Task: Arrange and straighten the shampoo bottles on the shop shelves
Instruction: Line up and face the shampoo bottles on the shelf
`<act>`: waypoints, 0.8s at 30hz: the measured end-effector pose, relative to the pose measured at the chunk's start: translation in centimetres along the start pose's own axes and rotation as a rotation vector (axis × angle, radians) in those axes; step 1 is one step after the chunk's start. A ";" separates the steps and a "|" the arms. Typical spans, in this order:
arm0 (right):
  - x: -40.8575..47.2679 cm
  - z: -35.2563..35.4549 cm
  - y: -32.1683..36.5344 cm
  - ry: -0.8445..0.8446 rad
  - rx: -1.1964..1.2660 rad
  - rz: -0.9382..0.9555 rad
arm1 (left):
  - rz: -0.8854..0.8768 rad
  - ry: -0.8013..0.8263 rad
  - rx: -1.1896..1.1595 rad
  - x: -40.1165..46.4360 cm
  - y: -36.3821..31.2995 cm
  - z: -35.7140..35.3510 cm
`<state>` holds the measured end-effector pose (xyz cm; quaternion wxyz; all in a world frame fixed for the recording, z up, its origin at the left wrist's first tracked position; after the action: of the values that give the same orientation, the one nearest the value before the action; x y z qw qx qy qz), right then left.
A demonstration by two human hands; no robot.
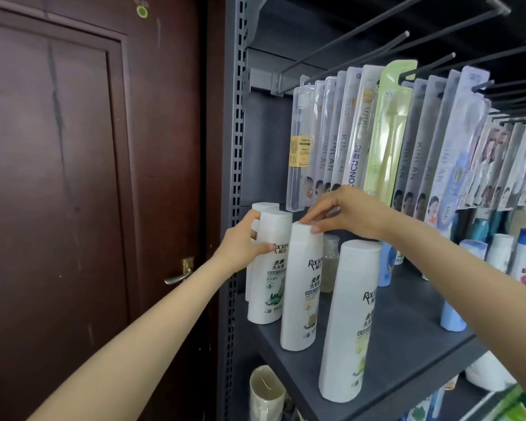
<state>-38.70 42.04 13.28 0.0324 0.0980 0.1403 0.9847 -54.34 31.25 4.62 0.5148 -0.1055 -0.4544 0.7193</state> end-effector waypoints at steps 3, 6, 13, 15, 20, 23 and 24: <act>0.1 -0.1 0.1 -0.005 -0.005 0.005 | -0.009 -0.025 -0.057 -0.2 0.8 0.1; 0.1 -0.2 0.2 -0.006 0.002 0.015 | -0.040 -0.048 -0.123 -0.3 0.8 -0.5; 0.1 -0.3 0.7 -0.012 0.015 -0.008 | -0.027 0.009 -0.145 0.4 0.3 -1.2; 0.1 -0.3 0.8 -0.008 0.019 -0.018 | -0.013 -0.024 -0.134 0.5 0.6 -0.6; 0.1 -0.3 1.1 -0.003 0.016 -0.034 | -0.159 -0.319 -0.001 1.9 -0.3 2.3; 0.1 -0.3 1.2 0.002 0.015 -0.041 | -0.152 -0.141 0.237 3.8 -0.5 2.2; 0.1 -0.3 1.2 0.001 0.012 -0.043 | -0.138 -0.080 0.277 4.0 -0.4 2.0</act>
<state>-38.90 40.83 13.36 0.0531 0.0944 0.1482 0.9830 -57.13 33.55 7.33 0.5543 0.0266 -0.3772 0.7414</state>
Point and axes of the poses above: each hand's wrist, its own x-axis towards the middle knuckle, its own z-axis out of the back of the hand, y = z × x, the point moved 4 cm from there along x, towards the middle knuckle, and after that the axes turned 11 degrees about y, right-handed, at the moved point
